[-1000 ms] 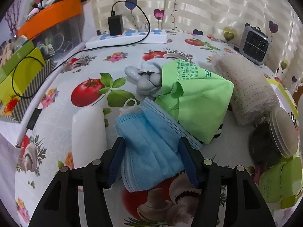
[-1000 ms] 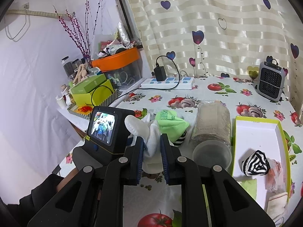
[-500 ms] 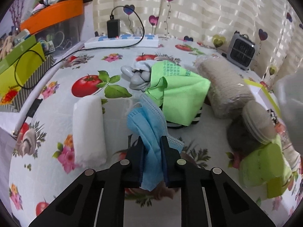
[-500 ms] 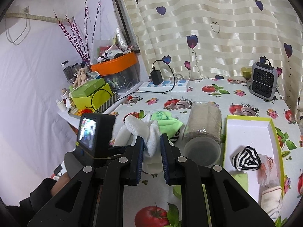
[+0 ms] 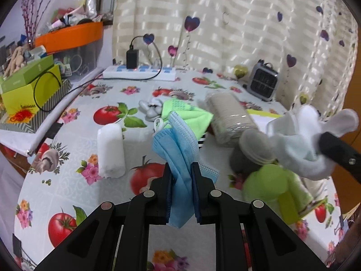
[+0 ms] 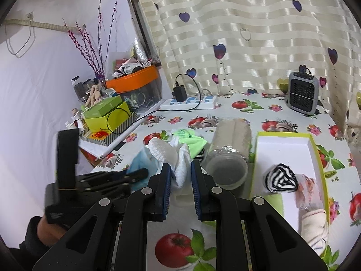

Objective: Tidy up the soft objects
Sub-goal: 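Carry the white glove with the right tool to the box while the left tool carries the blue mask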

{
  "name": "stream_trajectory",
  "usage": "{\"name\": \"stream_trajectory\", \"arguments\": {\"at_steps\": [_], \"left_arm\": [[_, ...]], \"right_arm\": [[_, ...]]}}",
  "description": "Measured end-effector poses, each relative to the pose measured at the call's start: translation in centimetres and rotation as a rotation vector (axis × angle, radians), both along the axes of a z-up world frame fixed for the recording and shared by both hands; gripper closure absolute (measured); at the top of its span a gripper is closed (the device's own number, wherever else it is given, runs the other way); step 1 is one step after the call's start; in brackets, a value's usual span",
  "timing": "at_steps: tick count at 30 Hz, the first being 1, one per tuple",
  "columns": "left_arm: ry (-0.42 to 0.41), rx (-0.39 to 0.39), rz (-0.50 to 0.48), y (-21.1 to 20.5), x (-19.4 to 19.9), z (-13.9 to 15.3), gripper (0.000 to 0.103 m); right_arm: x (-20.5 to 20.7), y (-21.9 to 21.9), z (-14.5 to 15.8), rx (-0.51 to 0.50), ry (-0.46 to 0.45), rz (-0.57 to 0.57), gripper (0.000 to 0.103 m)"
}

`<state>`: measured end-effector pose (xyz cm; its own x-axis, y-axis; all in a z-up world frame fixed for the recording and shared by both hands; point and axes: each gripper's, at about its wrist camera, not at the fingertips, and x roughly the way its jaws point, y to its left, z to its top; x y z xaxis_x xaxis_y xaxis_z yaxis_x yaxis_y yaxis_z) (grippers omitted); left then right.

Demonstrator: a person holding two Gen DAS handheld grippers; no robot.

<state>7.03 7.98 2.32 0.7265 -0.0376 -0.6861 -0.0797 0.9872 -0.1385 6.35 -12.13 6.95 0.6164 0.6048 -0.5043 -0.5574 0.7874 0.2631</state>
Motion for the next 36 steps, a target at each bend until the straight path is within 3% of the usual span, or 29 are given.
{"name": "stream_trajectory", "arguments": {"at_steps": [16,36], "left_arm": [[-0.088,-0.048,-0.087,-2.4,-3.3,3.6,0.088],[-0.149,-0.050,-0.254,-9.2,-1.9,6.8,0.088]], "right_arm": [[-1.2,-4.2,0.5,0.029,-0.008,-0.057,0.085],[-0.3,-10.4,0.8,0.055,-0.013,-0.203,0.085]]}}
